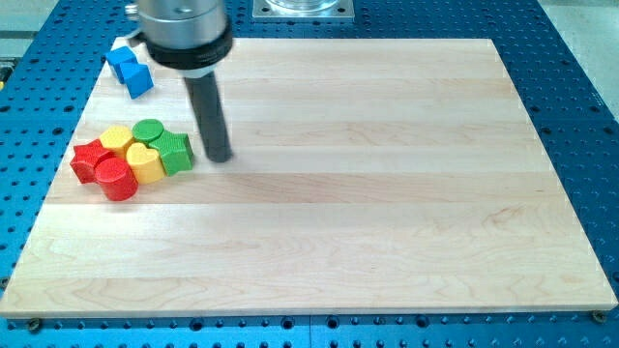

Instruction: Move the red blocks into the group of blocks

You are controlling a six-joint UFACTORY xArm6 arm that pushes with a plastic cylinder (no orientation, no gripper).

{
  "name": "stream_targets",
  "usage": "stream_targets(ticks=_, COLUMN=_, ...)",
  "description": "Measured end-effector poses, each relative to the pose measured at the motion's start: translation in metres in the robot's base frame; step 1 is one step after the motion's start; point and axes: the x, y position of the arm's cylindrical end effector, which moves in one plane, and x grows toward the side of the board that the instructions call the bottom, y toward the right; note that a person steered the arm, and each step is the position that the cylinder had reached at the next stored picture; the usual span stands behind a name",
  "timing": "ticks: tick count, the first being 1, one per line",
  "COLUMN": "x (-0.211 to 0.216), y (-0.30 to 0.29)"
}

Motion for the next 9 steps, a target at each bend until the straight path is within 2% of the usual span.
stream_targets(ticks=1, x=0.001, y=0.017)
stream_targets(ticks=3, x=0.104, y=0.000)
stream_targets(ticks=4, x=0.123, y=-0.043)
stream_targets(ticks=5, x=0.112, y=-0.103)
stream_targets(ticks=7, x=0.096, y=-0.125)
stream_targets(ticks=8, x=0.062, y=-0.126)
stream_targets(ticks=9, x=0.060, y=-0.126)
